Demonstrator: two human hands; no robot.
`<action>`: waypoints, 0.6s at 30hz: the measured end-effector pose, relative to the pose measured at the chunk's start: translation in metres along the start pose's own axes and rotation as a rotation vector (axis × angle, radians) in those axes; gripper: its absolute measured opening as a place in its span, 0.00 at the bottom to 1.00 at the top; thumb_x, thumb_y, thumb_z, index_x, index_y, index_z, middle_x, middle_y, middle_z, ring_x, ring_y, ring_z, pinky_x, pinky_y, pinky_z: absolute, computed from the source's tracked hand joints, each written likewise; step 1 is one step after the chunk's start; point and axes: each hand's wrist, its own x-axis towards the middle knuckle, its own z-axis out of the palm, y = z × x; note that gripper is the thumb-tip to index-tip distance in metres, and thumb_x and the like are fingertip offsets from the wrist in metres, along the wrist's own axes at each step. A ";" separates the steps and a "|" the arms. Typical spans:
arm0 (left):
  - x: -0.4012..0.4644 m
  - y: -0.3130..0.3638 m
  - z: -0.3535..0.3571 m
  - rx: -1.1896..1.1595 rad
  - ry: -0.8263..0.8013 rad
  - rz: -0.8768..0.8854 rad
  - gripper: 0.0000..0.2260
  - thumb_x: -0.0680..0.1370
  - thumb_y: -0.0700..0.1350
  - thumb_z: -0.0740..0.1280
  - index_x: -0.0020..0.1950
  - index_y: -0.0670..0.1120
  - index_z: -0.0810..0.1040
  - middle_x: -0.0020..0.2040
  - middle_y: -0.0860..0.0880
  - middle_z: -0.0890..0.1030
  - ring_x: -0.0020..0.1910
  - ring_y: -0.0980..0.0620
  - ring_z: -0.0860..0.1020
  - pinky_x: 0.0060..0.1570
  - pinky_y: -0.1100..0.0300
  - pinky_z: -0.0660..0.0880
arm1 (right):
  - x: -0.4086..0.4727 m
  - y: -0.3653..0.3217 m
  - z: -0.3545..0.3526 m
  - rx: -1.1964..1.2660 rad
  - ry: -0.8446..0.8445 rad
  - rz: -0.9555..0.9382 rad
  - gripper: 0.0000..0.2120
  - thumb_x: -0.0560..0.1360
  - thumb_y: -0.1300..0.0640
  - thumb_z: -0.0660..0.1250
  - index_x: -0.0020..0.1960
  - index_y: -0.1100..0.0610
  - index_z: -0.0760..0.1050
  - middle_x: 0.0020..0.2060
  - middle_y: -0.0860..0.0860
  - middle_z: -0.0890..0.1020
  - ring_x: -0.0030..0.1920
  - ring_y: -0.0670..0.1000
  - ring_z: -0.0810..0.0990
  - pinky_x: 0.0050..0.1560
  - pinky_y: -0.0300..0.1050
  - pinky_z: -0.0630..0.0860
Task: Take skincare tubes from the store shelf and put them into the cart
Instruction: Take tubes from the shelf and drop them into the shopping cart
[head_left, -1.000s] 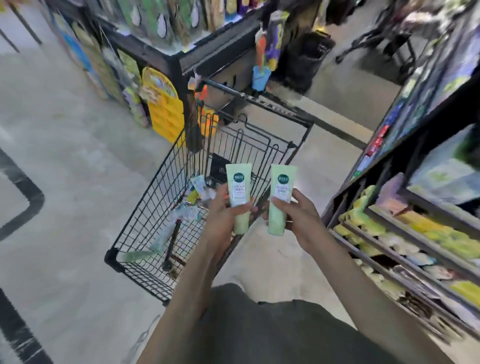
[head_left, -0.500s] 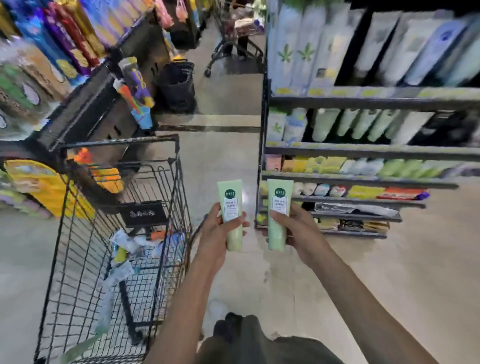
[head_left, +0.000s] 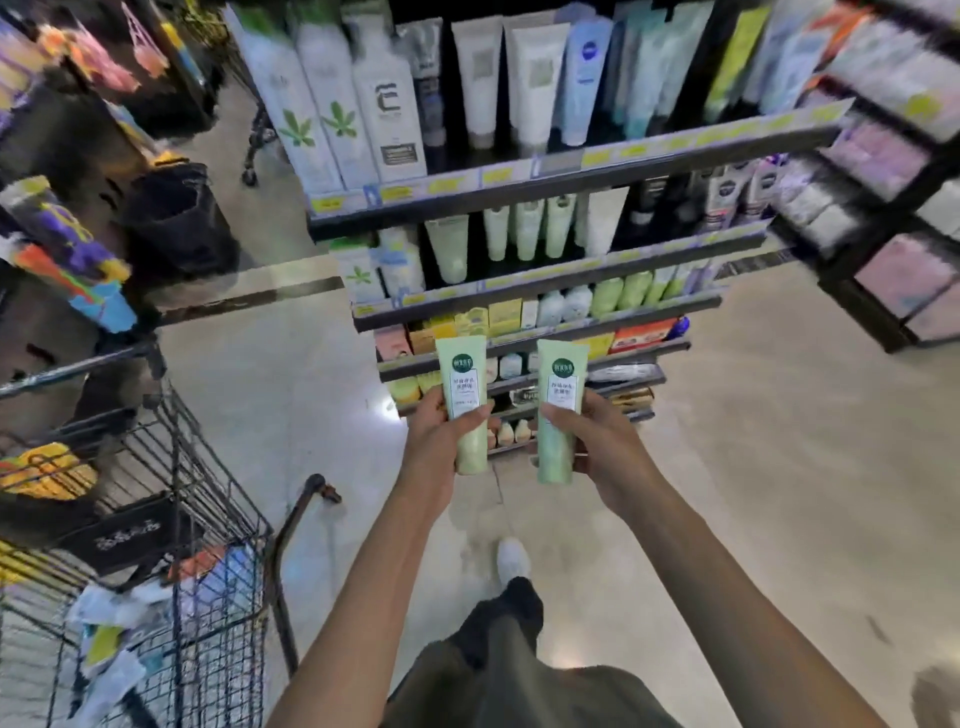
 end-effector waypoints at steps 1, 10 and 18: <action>0.007 0.001 0.008 0.001 -0.007 0.003 0.20 0.76 0.34 0.72 0.67 0.43 0.76 0.57 0.41 0.85 0.46 0.43 0.84 0.43 0.50 0.83 | 0.007 -0.003 -0.006 -0.006 0.001 -0.004 0.16 0.77 0.56 0.74 0.63 0.55 0.78 0.49 0.58 0.87 0.47 0.65 0.86 0.54 0.68 0.82; 0.103 0.004 0.068 0.032 0.045 0.012 0.22 0.74 0.35 0.76 0.66 0.46 0.78 0.57 0.48 0.86 0.54 0.46 0.84 0.48 0.51 0.82 | 0.092 -0.045 -0.047 -0.018 0.023 0.020 0.17 0.76 0.54 0.75 0.63 0.50 0.80 0.53 0.55 0.87 0.51 0.58 0.86 0.47 0.54 0.83; 0.191 0.018 0.104 0.099 0.178 0.070 0.18 0.74 0.37 0.76 0.62 0.46 0.78 0.57 0.50 0.85 0.54 0.54 0.84 0.47 0.61 0.80 | 0.166 -0.080 -0.068 -0.041 -0.044 0.025 0.18 0.75 0.54 0.76 0.63 0.53 0.80 0.51 0.57 0.87 0.51 0.63 0.86 0.47 0.54 0.82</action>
